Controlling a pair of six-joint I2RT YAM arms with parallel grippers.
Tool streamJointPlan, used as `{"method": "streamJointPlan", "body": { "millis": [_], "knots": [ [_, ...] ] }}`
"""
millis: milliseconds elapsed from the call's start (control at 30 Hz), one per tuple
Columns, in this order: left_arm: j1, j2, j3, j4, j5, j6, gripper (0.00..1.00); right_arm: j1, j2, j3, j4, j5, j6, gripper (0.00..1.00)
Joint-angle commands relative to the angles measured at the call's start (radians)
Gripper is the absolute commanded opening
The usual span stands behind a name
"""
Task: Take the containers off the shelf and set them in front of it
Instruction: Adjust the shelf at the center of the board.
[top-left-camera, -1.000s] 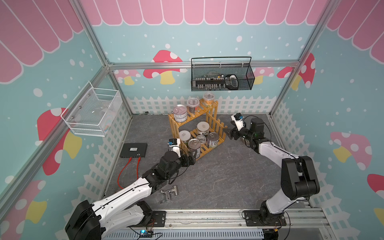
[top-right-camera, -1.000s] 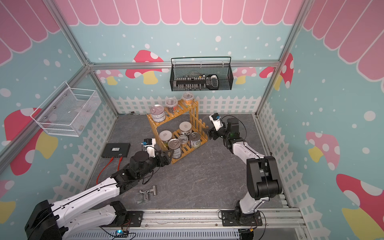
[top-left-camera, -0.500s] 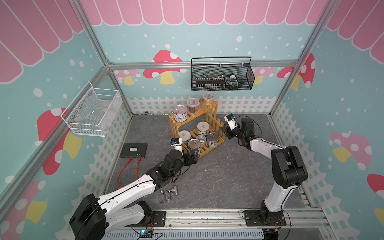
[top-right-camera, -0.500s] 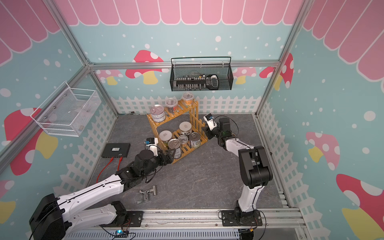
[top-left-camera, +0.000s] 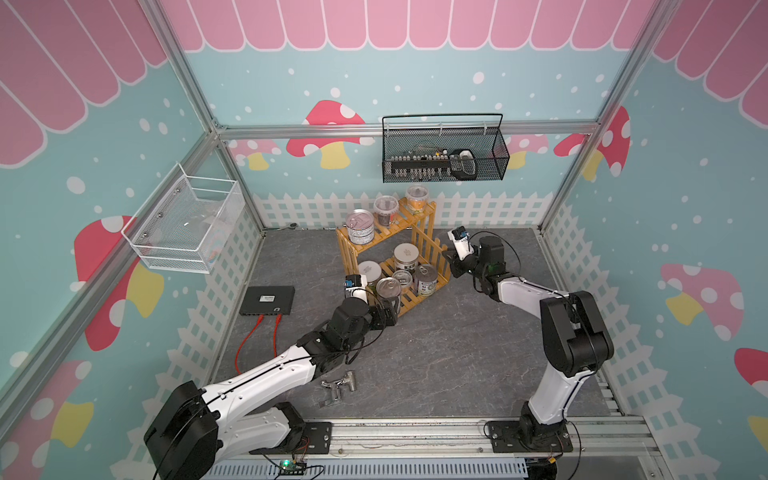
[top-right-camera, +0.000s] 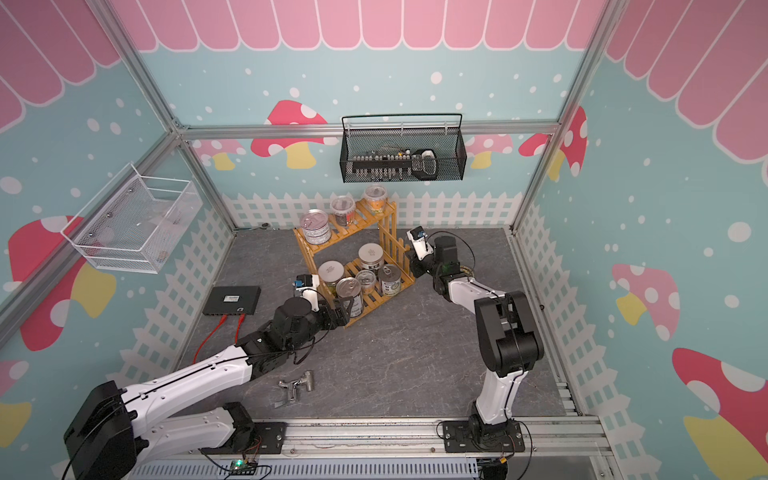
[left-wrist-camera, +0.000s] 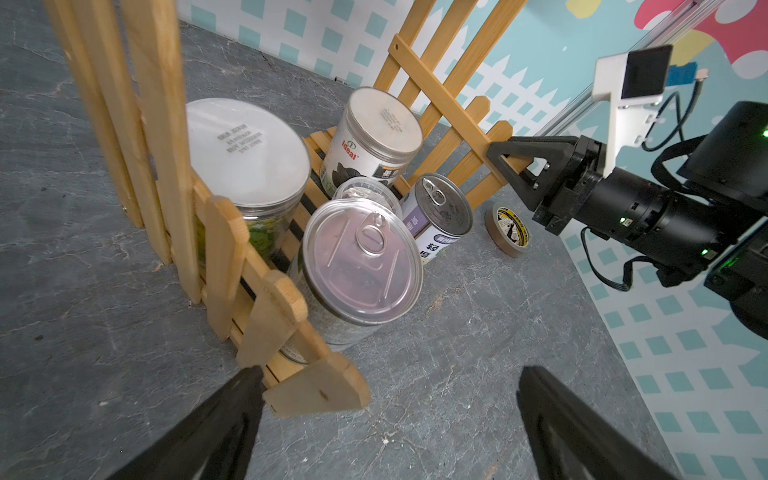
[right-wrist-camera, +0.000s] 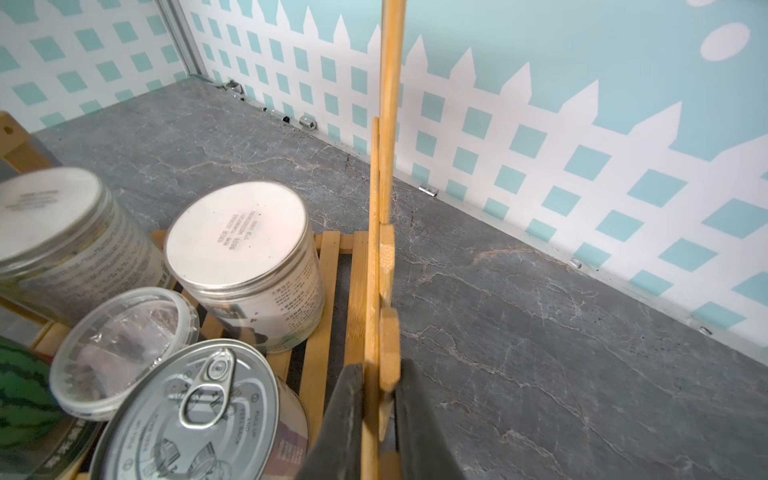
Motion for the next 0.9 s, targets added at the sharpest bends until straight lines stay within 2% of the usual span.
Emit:
{"method": "streamJointPlan", "body": {
  "millis": [0, 267, 667, 867],
  "knots": [
    [-0.005, 0.008, 0.031, 0.007, 0.006, 0.022, 0.99, 0.025, -0.015, -0.042, 0.042, 0.043, 0.012, 0.11],
    [-0.004, 0.001, 0.03, 0.008, 0.007, 0.036, 0.99, 0.057, -0.092, -0.129, 0.094, 0.181, 0.074, 0.03],
    [0.032, 0.017, 0.041, 0.027, 0.041, 0.084, 0.99, 0.096, -0.266, -0.321, 0.149, 0.538, 0.273, 0.0],
    [0.077, 0.031, 0.04, 0.048, 0.102, 0.107, 0.99, 0.149, -0.287, -0.341, 0.11, 0.752, 0.364, 0.0]
  ]
}}
